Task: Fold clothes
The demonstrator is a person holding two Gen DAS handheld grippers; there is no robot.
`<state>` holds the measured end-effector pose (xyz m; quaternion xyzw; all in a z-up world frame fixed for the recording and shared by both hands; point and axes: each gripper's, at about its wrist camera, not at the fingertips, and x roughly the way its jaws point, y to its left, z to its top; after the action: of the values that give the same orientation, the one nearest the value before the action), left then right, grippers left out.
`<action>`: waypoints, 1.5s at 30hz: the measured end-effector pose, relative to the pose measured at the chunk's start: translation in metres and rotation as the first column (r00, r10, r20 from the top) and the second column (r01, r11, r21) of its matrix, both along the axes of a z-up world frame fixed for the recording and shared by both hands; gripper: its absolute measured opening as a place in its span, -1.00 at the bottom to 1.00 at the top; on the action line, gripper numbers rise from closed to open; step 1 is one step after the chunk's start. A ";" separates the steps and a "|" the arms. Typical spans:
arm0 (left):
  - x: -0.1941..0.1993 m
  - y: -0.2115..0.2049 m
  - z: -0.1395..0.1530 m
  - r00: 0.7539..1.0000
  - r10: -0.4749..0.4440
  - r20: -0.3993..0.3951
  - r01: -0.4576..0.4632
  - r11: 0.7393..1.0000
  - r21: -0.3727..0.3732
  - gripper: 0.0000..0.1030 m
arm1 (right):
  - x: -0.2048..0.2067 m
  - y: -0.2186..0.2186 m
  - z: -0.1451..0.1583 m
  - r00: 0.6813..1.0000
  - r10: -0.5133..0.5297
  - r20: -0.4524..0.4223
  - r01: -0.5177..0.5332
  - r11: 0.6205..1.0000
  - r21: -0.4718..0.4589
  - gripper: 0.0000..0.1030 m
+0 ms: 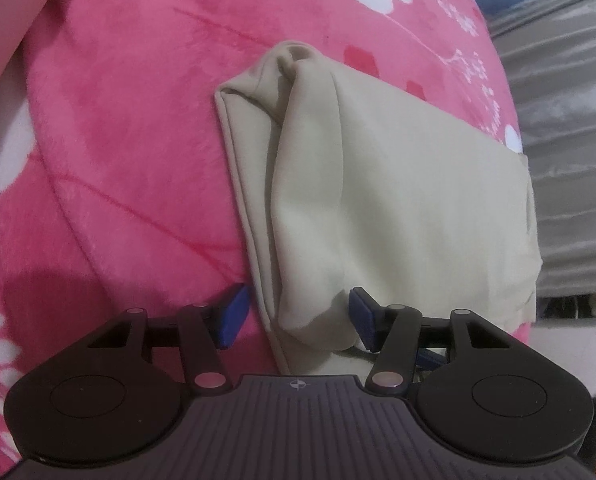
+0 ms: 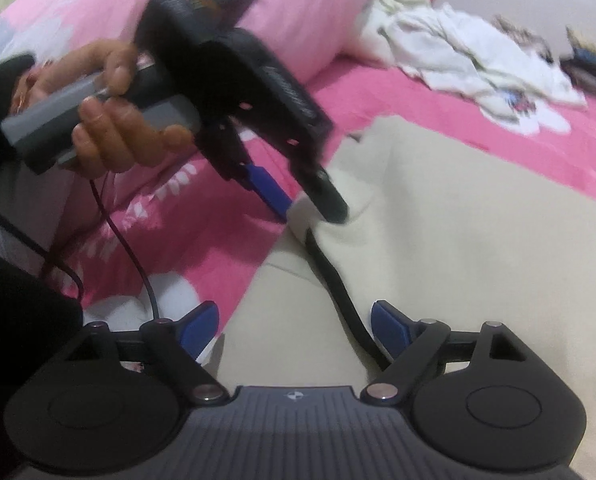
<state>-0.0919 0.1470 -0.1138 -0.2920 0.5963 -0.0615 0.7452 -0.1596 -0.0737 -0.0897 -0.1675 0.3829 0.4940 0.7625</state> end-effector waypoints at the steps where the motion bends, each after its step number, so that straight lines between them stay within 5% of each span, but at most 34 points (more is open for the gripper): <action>1: 0.001 -0.003 0.000 1.000 0.000 0.001 0.000 1.000 0.011 0.12 | -0.004 0.005 -0.001 0.999 0.009 0.039 -0.008 1.000 -0.015 0.68; 11: -0.002 -0.028 0.003 0.994 -0.113 0.002 0.113 0.992 0.061 0.22 | -0.011 0.021 -0.007 0.994 -0.020 0.107 0.021 1.000 -0.013 0.69; 14: -0.002 -0.024 0.001 0.996 -0.087 -0.026 0.087 0.996 -0.003 0.22 | -0.014 0.027 -0.012 0.996 0.002 0.094 0.001 0.999 -0.036 0.81; 20: -0.002 -0.018 0.005 0.998 -0.053 -0.039 0.048 0.992 -0.120 0.22 | -0.033 0.038 -0.025 0.976 0.066 0.206 -0.039 0.991 -0.131 0.91; 27: 0.000 -0.024 0.019 0.998 -0.067 0.017 0.068 0.983 -0.173 0.22 | -0.012 0.033 -0.021 0.985 -0.046 0.164 0.065 0.991 -0.115 0.90; 38: 0.001 -0.027 0.027 0.999 -0.029 0.042 0.040 0.956 -0.290 0.22 | -0.004 0.038 -0.015 0.989 -0.079 0.123 0.091 0.991 -0.096 0.89; 45: 0.003 -0.024 0.025 0.999 0.000 0.047 0.015 0.945 -0.325 0.22 | -0.003 0.034 -0.019 0.981 -0.095 0.172 0.118 0.984 -0.130 0.43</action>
<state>-0.0884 0.1232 -0.0886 -0.4072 0.5616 -0.1688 0.7002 -0.1624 -0.0393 -0.1085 -0.2399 0.3607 0.4087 0.8033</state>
